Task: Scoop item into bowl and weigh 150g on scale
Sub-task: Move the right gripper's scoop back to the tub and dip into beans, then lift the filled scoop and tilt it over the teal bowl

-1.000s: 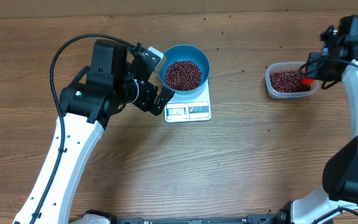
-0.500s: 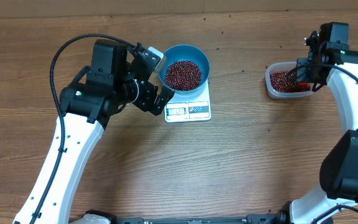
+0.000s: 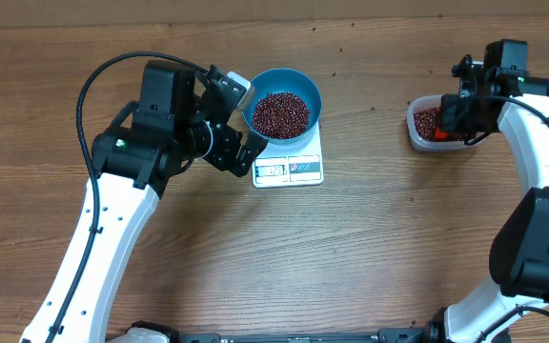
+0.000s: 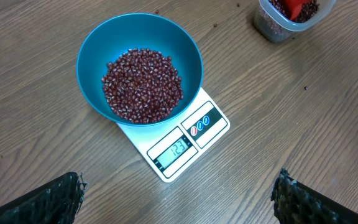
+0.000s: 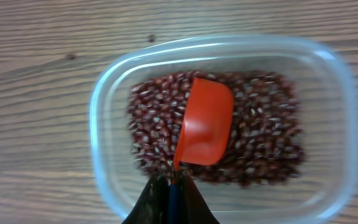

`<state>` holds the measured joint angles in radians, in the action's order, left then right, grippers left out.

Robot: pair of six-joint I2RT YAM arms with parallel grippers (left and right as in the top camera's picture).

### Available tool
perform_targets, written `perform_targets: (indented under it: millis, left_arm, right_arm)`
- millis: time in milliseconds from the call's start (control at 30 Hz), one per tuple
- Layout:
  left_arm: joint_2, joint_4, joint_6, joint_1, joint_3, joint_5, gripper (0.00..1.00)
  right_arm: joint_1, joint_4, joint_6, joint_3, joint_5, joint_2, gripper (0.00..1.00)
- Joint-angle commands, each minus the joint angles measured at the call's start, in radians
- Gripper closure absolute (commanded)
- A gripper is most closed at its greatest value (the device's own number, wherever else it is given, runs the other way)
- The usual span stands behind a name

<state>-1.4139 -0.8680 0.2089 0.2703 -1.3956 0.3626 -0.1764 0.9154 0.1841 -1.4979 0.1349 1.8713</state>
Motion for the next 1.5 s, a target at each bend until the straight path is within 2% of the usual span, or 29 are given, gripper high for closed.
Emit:
perform_targets:
  millis: [0,300,967,1233,1467]
  left_arm:
    - [0.007,0.005,-0.015,-0.002,-0.023,-0.007,0.0]
    - [0.007,0.005,-0.014,-0.002,-0.023,-0.007,0.01]
    - [0.007,0.005,-0.014,-0.002,-0.023,-0.007,0.0]
    - [0.007,0.005,-0.014,-0.002,-0.023,-0.007,0.01]
    - [0.007,0.005,-0.014,-0.002,-0.023,-0.007,0.01]
  right_arm:
    - [-0.005,0.01,0.004,0.007,0.134,0.01,0.96]
    - [-0.069,0.021,-0.004,0.006,0.301,0.01,0.96]
    - [-0.401,0.041,0.008,0.006,0.79,0.01,0.96]
    - [-0.411,0.041,0.031,0.006,0.983,0.01,0.96]
    - [-0.325,0.04,0.026,-0.009,1.05,0.01,0.96]
